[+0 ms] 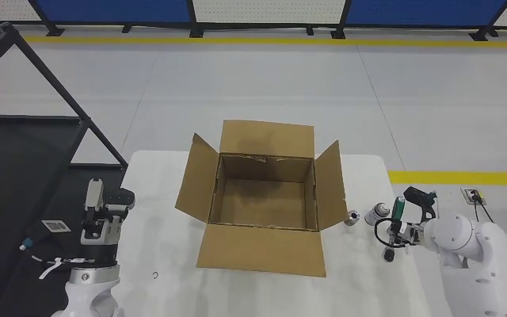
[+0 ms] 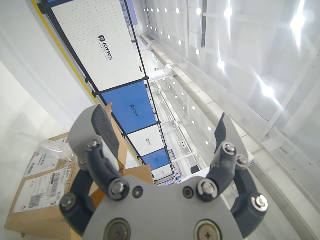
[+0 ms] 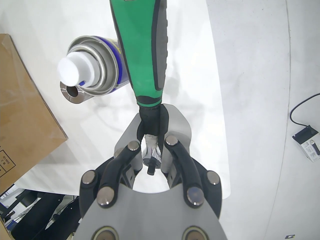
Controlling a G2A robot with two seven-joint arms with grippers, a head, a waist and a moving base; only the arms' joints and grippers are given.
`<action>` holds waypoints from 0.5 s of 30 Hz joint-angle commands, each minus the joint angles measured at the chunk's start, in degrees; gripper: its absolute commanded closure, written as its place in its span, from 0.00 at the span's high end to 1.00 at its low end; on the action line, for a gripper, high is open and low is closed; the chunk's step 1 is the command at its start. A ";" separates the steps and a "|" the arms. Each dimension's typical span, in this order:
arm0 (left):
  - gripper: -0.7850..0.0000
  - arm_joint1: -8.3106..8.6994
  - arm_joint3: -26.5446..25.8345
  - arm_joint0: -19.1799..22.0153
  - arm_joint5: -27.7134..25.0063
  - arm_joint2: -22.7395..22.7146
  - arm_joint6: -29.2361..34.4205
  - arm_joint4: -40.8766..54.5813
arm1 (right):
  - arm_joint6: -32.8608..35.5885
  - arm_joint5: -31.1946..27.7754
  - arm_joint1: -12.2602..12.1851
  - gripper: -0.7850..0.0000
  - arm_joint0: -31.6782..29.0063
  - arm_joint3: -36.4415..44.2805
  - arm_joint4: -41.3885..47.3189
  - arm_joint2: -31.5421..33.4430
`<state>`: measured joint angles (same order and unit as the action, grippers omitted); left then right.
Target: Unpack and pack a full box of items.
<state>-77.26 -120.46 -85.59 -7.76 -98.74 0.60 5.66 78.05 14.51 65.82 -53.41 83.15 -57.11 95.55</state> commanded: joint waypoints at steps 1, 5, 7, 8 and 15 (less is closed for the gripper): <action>1.00 0.00 0.00 0.00 0.00 0.00 0.00 0.00 | 0.13 -0.80 -0.14 0.00 0.75 -1.77 0.00 -0.27; 1.00 0.00 0.00 0.00 0.00 0.00 0.00 0.00 | 0.25 -2.41 -0.43 0.00 2.17 -5.05 -0.43 -1.00; 1.00 0.00 0.00 0.00 0.00 0.00 0.00 0.00 | 0.16 -3.22 -0.54 0.00 2.73 -6.37 -0.72 -1.54; 1.00 0.00 0.00 0.00 0.00 0.00 0.00 0.00 | 0.22 -3.51 -0.59 0.00 2.98 -6.94 -0.91 -1.87; 1.00 0.00 0.00 0.00 0.00 0.00 0.00 0.00 | 0.10 -4.13 -0.80 0.00 4.82 -10.49 -1.47 -3.79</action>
<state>-77.26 -120.46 -85.59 -7.76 -98.74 0.60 5.66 78.29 10.38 65.04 -48.76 73.01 -58.66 91.94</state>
